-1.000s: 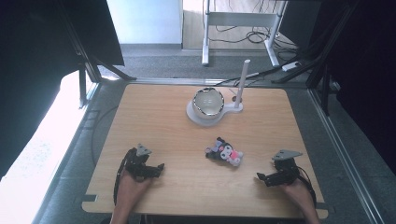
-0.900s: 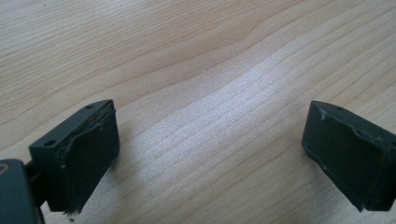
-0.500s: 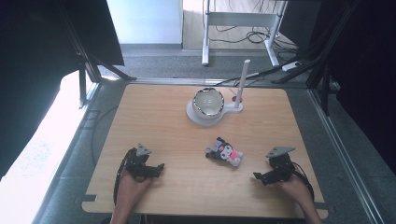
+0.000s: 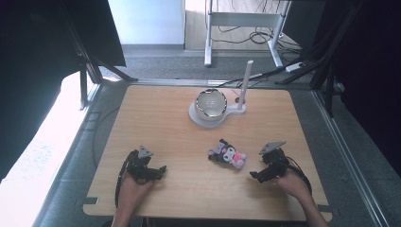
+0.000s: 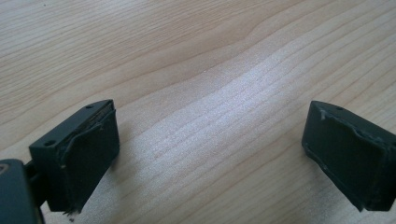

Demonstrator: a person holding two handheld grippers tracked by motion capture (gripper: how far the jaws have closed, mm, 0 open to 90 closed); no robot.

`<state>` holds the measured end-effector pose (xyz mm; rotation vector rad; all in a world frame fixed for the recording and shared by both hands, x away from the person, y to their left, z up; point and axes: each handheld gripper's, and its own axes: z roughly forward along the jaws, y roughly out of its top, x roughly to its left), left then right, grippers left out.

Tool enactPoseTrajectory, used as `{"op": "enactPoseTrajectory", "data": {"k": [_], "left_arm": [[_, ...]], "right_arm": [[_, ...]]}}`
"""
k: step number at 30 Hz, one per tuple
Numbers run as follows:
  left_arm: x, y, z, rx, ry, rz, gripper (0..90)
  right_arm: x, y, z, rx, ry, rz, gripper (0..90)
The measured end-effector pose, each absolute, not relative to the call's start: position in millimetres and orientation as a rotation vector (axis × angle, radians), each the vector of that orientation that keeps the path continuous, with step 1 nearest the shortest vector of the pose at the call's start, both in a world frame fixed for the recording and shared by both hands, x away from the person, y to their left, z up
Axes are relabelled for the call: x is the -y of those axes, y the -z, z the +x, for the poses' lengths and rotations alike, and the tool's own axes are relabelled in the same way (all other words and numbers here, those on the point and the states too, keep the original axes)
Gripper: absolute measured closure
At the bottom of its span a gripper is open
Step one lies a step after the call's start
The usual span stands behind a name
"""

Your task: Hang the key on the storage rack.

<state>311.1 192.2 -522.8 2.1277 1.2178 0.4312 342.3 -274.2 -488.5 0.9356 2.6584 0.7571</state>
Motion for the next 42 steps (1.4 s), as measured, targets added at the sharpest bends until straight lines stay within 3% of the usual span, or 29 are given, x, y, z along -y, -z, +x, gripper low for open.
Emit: {"op": "enactPoseTrajectory", "data": {"k": [27,42], "left_arm": [[-192.3,522.8,311.1,-1.217,-0.431,2.129,4.1],[-192.2,522.8,311.0,-1.218,-0.431,2.128,4.1]], "right_arm": [[206.0,472.2,376.4,-2.871,-0.502,0.801,4.1],[155.3,474.7,399.2,-2.985,-0.274,0.705,16.5]]}}
